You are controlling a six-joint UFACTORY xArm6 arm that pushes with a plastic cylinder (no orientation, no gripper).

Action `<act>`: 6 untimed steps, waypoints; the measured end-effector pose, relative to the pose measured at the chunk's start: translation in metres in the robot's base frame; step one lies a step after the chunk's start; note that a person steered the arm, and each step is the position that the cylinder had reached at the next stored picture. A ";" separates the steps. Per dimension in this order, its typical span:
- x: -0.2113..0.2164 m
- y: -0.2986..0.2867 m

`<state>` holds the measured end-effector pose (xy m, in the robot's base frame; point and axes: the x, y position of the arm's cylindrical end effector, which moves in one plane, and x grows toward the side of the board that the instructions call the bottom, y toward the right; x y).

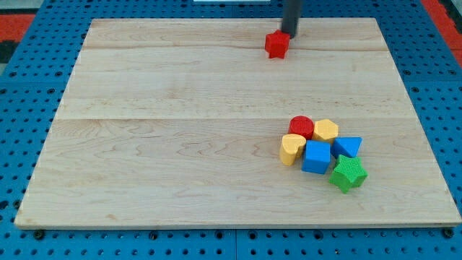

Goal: Place the red star closely to the red circle

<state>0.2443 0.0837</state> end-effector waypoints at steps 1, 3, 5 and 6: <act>0.078 -0.024; 0.068 -0.067; 0.149 0.013; 0.146 0.008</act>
<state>0.3900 0.0920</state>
